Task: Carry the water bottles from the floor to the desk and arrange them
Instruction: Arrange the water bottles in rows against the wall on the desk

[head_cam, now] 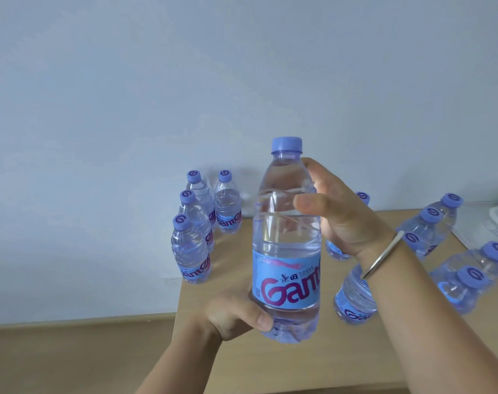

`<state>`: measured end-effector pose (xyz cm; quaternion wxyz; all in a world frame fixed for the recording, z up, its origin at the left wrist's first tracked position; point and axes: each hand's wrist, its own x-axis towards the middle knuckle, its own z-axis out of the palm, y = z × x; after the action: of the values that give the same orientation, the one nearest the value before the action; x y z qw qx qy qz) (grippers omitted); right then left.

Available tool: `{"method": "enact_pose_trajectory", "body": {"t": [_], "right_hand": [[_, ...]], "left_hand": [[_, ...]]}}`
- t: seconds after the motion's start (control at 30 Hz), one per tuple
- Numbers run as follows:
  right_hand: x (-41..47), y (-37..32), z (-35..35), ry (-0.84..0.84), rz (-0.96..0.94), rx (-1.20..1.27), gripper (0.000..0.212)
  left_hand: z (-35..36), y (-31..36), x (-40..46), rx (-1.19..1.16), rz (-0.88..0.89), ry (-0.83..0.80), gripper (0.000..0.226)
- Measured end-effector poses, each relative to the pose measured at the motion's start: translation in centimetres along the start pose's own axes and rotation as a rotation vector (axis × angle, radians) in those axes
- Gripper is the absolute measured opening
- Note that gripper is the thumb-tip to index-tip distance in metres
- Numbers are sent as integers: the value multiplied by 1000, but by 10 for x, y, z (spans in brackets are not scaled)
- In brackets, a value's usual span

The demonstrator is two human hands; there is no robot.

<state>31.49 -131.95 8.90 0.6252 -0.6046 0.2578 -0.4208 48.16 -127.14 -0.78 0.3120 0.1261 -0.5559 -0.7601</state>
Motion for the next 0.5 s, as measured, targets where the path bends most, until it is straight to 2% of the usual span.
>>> {"method": "enact_pose_trajectory", "body": {"t": [0.1,0.17,0.23,0.3,0.5], "right_hand": [[1,0,2,94,-32,-45,48],[2,0,2,160,-44,-130,54],[4,1,3,204,-37,-179,59],[6,4,3,226,-37,-167,55],[13,6,7,214,19,-228,54]], "left_hand": [[1,1,-1,3,-60,121,61],[3,7,0,133,-108,190,47],[5,8,1,276,-103,328,32],[6,7,1,295,-85,461,31],[0,3,-2,291,-74,481,28]]}}
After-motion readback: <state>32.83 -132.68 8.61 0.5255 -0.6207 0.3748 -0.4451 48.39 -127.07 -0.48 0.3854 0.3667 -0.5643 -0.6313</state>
